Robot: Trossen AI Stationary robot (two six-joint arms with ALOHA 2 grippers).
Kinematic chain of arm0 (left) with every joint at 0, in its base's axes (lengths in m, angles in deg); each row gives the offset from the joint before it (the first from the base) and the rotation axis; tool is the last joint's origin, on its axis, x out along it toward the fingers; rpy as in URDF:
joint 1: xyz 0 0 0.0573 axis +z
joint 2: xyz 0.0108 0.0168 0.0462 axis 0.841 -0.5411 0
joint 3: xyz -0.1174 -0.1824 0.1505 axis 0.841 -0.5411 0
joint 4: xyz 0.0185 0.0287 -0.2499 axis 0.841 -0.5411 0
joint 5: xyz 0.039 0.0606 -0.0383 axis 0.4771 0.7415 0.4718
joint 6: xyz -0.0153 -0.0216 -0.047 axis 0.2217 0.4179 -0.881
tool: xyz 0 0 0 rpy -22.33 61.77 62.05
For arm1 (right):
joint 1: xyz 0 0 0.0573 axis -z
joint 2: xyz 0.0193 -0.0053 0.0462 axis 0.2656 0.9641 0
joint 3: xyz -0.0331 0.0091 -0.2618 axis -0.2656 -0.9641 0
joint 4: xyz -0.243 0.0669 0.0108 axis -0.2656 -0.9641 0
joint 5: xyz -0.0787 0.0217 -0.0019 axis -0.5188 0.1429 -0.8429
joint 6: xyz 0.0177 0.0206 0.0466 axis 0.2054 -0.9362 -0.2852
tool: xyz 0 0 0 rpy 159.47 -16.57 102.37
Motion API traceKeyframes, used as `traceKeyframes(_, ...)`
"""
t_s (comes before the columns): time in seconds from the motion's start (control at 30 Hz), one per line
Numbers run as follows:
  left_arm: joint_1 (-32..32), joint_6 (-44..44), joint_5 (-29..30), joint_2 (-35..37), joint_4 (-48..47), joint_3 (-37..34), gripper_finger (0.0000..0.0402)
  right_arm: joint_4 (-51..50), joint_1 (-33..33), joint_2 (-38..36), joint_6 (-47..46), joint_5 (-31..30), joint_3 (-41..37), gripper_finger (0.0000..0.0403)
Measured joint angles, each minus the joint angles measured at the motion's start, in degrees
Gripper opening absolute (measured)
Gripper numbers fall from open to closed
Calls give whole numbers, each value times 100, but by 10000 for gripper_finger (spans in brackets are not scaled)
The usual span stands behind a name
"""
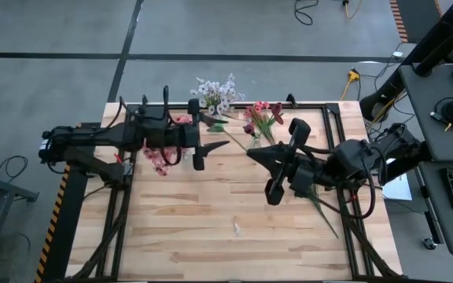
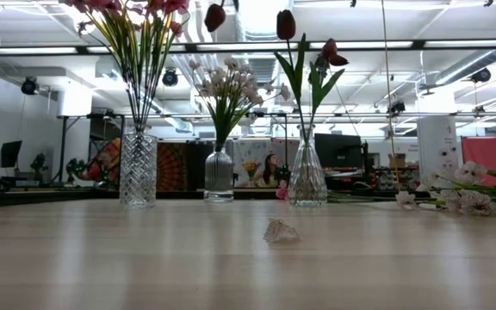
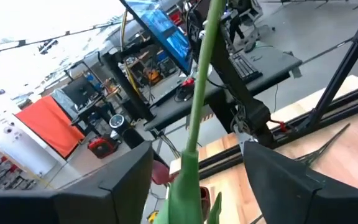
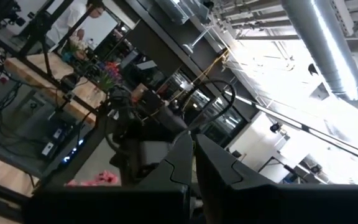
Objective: Sort flowers into vase by color
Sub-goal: Put the red tulip into the bottom right transparent vase
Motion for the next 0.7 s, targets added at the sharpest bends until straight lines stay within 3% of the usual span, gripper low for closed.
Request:
traceKeyframes(0.13,51,-99,4,-116,-125,0,173,-7,0,-3,-69,-3,0,9)
traceKeyframes(0.37,45,-309,2,-98,-170,0,15,-3,0,-20,-98,-156,1,9)
traceKeyframes(0.53,49,-420,69,4,-192,0,19,-17,-9,-18,-249,-481,2,15)
traceKeyframes(0.7,43,-561,342,46,-460,0,5,-114,-101,-13,-142,-1418,5,62)
